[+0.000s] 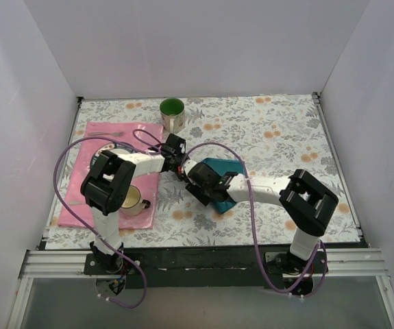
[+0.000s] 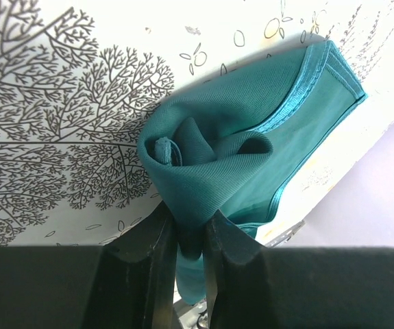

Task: Fold the napkin, place the utensils inside, and roll it up
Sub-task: Roll the napkin with the utensil

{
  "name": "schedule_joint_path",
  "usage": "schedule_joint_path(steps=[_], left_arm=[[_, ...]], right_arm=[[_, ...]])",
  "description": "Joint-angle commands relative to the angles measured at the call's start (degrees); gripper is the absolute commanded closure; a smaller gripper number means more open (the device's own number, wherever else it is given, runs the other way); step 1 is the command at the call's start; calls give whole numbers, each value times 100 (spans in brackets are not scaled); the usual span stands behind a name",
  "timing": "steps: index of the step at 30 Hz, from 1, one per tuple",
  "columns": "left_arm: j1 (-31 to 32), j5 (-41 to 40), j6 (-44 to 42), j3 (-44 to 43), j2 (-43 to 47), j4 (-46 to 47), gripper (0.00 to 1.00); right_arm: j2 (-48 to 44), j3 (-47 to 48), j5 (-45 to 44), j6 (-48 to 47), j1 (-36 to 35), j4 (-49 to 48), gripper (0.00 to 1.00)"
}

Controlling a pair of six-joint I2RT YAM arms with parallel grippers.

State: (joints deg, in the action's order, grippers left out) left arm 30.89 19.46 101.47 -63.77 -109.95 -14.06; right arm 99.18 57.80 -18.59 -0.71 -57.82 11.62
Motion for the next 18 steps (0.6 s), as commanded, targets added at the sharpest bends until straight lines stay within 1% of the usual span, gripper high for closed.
schedule_joint_path(steps=[1,2,3,4,5,8,10,11,13,14,15,16,17,18], left_arm=[[22,-22,4,207,-150,-325,93],[13,-13,-39,207,-158,-325,93],[22,-30,-48,207,-149,-334,93],[22,-48,-66,207,-149,-334,93],[22,-65,-83,207,-158,-334,92],[22,-48,-127,198,-167,-351,90],[22,-100,-198,172,-106,-377,88],[22,-188,-224,154,-79,-404,86],[13,-259,-312,119,-18,-448,83],[13,-311,-338,102,-18,-474,81],[4,-312,-373,49,-9,-492,74],[4,-338,-426,31,0,-509,70],[13,-390,-452,14,35,-518,66],[4,-408,-496,-30,61,-518,56]], right_arm=[[313,231,-391,-87,-1,51,42],[348,258,-391,-96,8,103,44],[383,284,-461,-105,-1,147,49],[401,371,-461,-122,8,165,52],[436,433,-400,-131,8,235,58],[568,557,-190,-192,69,403,70],[559,504,240,-193,218,368,75],[559,487,633,-175,280,368,79],[550,469,1022,-140,526,359,83],[533,434,1520,-131,709,359,85],[559,460,1786,-131,807,376,87],[576,495,2050,-122,895,481,88],[611,574,2574,-122,1070,517,90],[664,601,2849,-88,1176,534,90]])
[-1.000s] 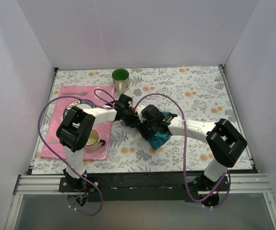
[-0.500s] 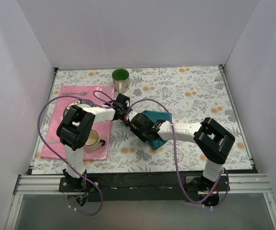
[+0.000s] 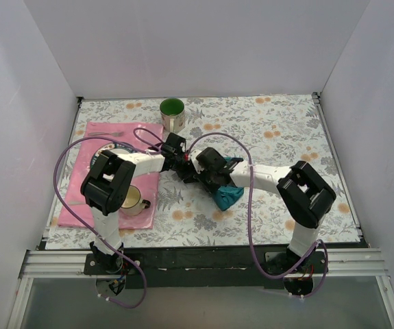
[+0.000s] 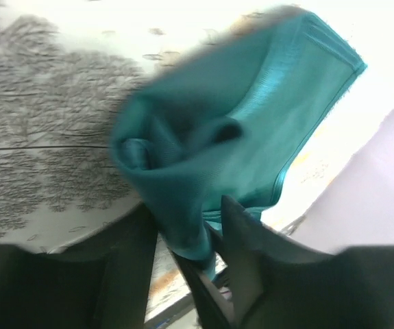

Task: Fold the napkin, place the utensils inside, and roll it up
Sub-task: Roll the napkin with the utensil

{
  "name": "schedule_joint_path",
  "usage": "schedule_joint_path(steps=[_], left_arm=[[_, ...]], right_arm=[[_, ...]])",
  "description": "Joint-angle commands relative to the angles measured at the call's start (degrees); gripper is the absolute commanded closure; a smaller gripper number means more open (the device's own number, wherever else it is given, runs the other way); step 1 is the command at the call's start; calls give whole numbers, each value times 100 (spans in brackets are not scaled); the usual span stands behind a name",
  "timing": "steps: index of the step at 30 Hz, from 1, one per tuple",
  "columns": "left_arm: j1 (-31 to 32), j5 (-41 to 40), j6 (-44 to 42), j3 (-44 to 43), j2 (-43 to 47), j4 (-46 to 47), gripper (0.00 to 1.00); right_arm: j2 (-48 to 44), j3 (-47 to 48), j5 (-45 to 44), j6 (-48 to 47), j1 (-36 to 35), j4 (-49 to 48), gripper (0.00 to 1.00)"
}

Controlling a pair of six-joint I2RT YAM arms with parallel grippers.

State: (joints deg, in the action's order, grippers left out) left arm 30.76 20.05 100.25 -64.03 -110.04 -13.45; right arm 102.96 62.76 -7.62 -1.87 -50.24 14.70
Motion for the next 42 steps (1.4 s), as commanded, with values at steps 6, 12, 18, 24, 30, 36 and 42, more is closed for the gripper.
schedule_joint_path(steps=[6,12,18,24,30,36,42], left_arm=[[17,-748,-568,-101,281,-755,39],[26,-617,-471,101,343,-676,26],[44,-625,-374,321,492,-501,22],[44,-520,-401,66,123,-465,23],[123,-1002,-321,259,500,-316,27],[281,-1223,-366,453,659,-526,27],[413,-1926,-321,856,1281,-756,28]], right_arm=[[540,131,3581,282,1208,235,94],[1384,465,5128,494,1850,481,95],[1842,465,5657,653,2159,288,96],[1289,-132,4954,810,2159,-256,96],[1420,-27,5103,898,2159,-292,96],[1446,43,5244,1022,2167,-398,96],[1464,69,5174,1004,2185,-398,95]])
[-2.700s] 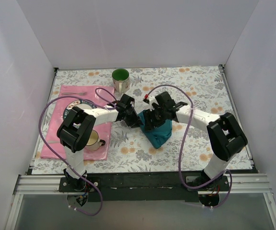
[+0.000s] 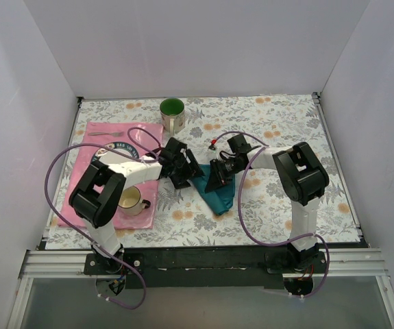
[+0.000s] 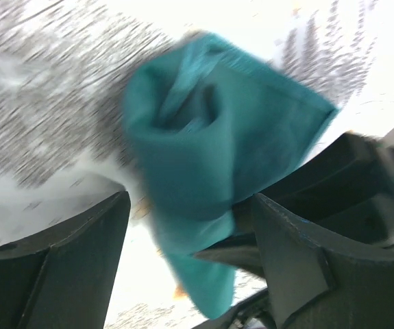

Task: Fold the napkin, place the utensils inside, and roll it up
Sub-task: Roll the napkin with the utensil

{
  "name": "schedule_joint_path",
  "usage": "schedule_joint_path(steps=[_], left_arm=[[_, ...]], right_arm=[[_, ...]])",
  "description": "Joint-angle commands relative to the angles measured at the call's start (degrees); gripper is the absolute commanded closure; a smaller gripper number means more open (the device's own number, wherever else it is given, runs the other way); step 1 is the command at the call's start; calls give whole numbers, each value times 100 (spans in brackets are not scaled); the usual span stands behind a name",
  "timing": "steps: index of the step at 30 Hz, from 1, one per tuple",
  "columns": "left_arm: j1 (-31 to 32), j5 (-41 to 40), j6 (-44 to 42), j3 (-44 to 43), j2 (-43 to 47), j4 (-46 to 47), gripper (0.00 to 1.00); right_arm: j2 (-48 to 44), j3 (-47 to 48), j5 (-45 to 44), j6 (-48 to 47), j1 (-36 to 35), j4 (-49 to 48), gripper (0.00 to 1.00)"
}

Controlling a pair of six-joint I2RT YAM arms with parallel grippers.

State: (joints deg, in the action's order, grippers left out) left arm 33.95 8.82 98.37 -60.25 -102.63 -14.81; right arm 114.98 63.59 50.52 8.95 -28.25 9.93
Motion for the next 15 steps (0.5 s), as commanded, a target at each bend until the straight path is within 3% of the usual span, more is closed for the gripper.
schedule_joint_path(steps=[1,5,9,15], left_arm=[[94,-977,-151,557,803,-498,28],[102,-997,-204,734,1052,-330,28],[103,-347,15,778,727,3,28],[120,-188,191,620,384,408,28]], right_arm=[[262,-22,-658,-104,-5,96,95],[297,-40,-641,-148,21,105,95],[280,4,-570,-113,13,96,95],[297,4,-438,-139,21,96,95]])
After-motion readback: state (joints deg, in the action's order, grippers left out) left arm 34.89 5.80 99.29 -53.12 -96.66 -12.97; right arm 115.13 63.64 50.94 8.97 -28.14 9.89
